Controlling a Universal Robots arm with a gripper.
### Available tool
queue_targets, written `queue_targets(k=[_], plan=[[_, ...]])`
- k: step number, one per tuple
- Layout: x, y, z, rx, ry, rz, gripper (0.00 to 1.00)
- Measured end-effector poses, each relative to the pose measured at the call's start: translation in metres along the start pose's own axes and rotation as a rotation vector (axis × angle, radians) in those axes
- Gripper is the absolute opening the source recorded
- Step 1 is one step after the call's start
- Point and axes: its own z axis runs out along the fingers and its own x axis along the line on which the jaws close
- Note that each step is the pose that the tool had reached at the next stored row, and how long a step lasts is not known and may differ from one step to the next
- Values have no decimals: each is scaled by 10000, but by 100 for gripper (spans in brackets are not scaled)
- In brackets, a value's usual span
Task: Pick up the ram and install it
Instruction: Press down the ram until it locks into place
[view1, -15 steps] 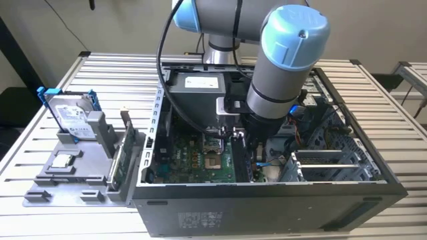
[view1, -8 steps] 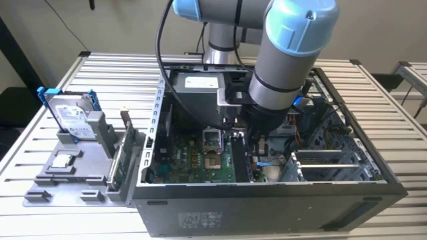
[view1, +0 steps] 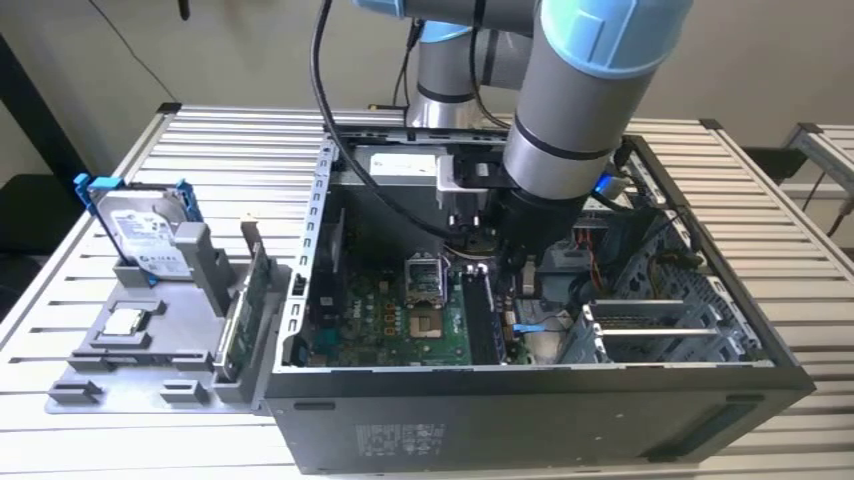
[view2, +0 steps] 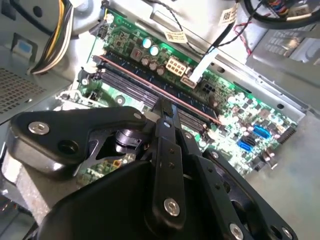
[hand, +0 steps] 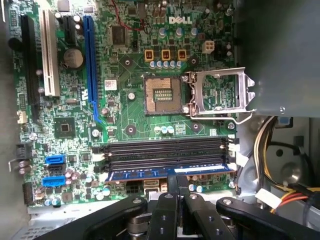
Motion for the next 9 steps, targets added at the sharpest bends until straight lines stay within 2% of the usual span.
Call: queue_targets(k=[9], plan=[[-1,0,-8,-1,-2,0,11]])
